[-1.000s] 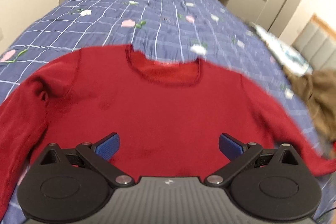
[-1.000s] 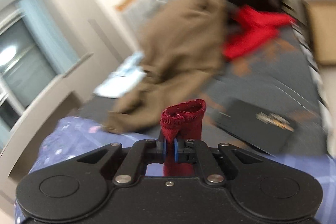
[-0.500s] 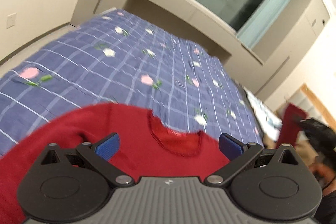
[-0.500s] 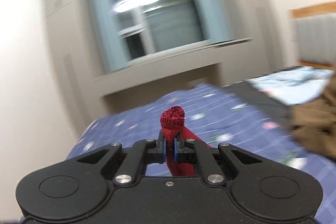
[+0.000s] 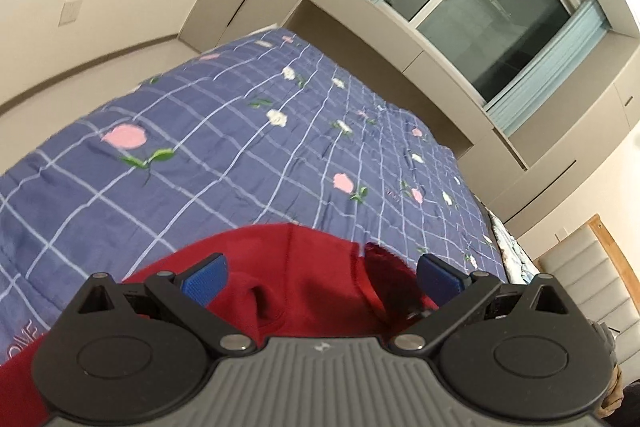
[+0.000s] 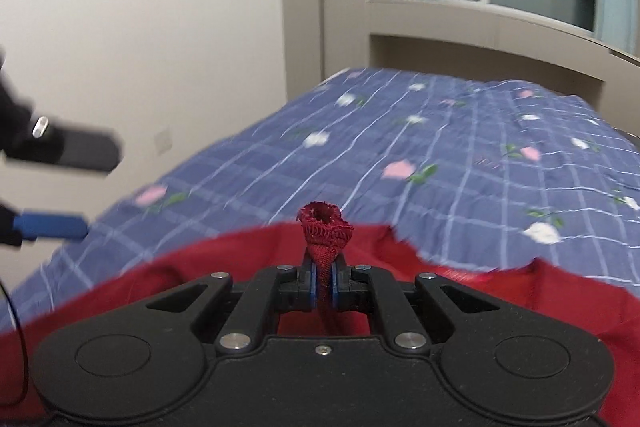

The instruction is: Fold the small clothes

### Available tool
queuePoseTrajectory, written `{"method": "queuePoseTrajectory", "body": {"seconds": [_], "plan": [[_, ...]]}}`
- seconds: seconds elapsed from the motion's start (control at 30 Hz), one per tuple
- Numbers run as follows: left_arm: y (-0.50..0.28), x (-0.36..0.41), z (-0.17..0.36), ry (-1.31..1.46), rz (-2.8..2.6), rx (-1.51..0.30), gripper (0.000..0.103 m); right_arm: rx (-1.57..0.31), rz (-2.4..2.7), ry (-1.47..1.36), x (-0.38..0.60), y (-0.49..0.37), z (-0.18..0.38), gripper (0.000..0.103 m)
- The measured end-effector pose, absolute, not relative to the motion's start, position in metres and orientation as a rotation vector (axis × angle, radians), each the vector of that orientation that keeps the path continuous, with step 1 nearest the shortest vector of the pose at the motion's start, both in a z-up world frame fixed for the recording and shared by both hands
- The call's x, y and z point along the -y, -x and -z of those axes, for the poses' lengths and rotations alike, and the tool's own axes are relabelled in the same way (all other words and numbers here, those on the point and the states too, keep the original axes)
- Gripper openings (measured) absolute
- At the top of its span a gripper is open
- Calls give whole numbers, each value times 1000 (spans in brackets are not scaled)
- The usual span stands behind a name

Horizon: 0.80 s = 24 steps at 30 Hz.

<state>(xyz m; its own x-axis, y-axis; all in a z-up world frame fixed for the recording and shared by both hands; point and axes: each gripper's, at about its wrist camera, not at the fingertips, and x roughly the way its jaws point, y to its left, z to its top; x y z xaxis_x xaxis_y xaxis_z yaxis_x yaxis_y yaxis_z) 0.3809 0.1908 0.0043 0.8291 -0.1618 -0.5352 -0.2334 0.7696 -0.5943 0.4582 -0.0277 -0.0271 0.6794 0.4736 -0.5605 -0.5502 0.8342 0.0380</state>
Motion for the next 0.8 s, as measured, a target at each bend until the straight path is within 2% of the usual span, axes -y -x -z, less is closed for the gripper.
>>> {"method": "queuePoseTrajectory", "body": {"seconds": [0.13, 0.17, 0.23, 0.3, 0.37, 0.5, 0.57, 0.67, 0.73, 0.8], "plan": [[-385, -194, 7, 720, -42, -624, 102, -626, -603, 165, 19, -457, 36, 8], [-386, -194, 10, 724, -39, -630, 102, -631, -609, 169, 19, -458, 36, 11], [-390, -194, 14, 728, -32, -641, 102, -652, -643, 165, 21, -460, 39, 20], [-394, -193, 16, 724, -24, -651, 102, -678, -686, 158, 27, -461, 40, 44], [-401, -190, 19, 717, -10, -665, 102, -691, -715, 149, 33, -459, 41, 56], [-417, -179, 29, 704, 21, -715, 102, -692, -694, 85, 76, -441, 35, 70], [-425, -170, 36, 685, 35, -749, 102, -683, -636, 26, 112, -435, 32, 74], [-434, -155, 40, 628, 59, -780, 95, -660, -471, -13, 172, -431, 31, 74], [-440, -143, 41, 572, 73, -803, 82, -646, -340, -31, 212, -434, 31, 74], [-445, -132, 43, 516, 65, -829, 74, -645, -214, -61, 251, -444, 32, 72]]}}
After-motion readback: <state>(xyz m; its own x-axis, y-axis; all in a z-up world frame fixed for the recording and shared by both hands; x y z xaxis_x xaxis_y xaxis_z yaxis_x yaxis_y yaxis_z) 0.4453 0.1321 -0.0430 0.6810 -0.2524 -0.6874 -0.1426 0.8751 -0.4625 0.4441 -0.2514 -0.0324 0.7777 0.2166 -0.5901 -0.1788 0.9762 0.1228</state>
